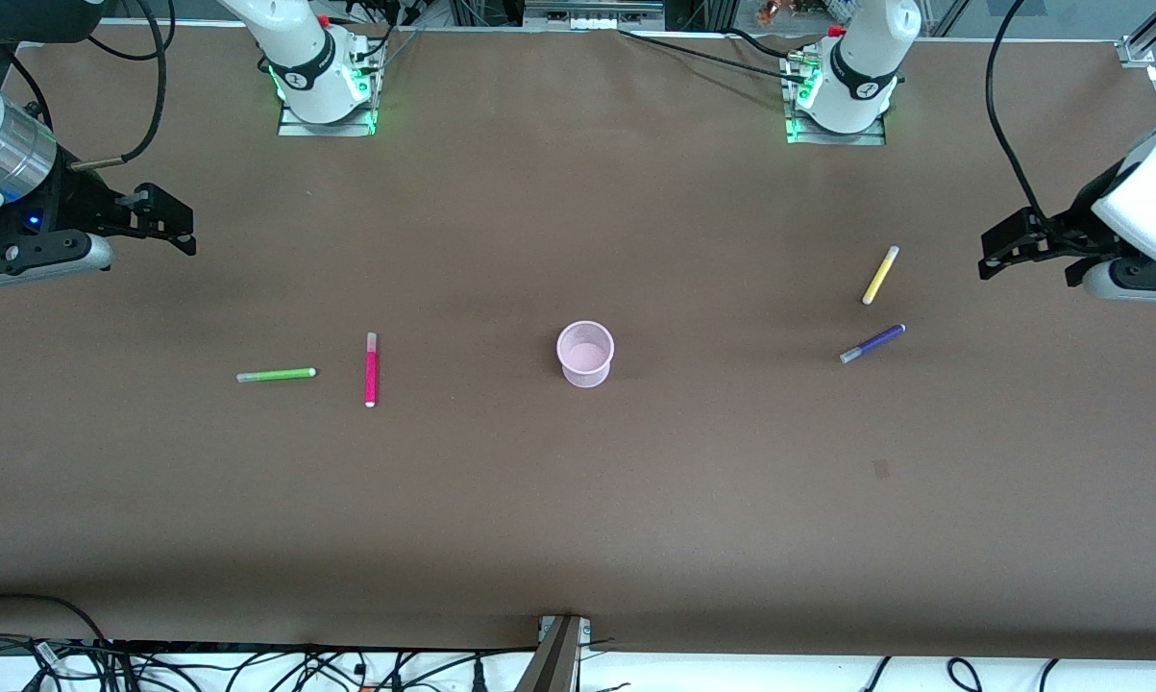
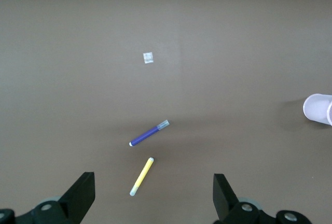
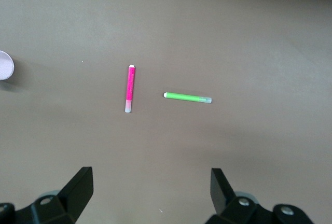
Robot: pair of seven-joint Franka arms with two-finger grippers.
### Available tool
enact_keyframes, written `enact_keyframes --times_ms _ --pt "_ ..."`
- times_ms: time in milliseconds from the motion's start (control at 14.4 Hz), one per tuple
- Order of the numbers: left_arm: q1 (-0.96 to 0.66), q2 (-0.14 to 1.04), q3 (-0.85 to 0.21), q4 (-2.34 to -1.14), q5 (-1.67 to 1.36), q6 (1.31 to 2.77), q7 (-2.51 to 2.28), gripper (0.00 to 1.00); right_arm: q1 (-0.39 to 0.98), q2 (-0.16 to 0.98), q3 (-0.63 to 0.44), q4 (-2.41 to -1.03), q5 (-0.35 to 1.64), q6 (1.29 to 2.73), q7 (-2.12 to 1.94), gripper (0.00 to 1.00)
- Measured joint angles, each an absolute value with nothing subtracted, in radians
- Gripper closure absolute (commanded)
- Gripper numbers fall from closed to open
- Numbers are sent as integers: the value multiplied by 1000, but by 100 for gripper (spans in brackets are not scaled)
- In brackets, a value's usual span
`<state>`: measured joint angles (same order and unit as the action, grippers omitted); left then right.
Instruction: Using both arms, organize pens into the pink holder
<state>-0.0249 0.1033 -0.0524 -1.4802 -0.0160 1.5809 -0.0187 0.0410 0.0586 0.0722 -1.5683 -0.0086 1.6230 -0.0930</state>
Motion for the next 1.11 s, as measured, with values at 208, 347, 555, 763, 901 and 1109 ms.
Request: enact_keyframes --times_ms 208,347,555,763,901,1109 --pt "-32 107 -58 -1480 -16 1578 -9 0 41 59 72 -1568 -9 1622 -93 0" --pt "-31 106 -58 -1480 -16 1578 39 0 41 59 72 -1568 -9 1621 -93 0" --pt "-29 106 -56 -1480 -16 1578 123 0 41 58 72 -1568 -9 1620 -93 0" --pt "-21 109 -52 -1481 -16 1573 259 0 41 58 72 -1568 -9 1619 -93 0" --pt "-11 114 -49 -1482 -16 1564 346 0 41 58 72 -1568 -9 1618 -93 0" --pt "32 119 -45 -1495 -16 1530 527 0 41 58 73 -1568 -9 1615 -93 0"
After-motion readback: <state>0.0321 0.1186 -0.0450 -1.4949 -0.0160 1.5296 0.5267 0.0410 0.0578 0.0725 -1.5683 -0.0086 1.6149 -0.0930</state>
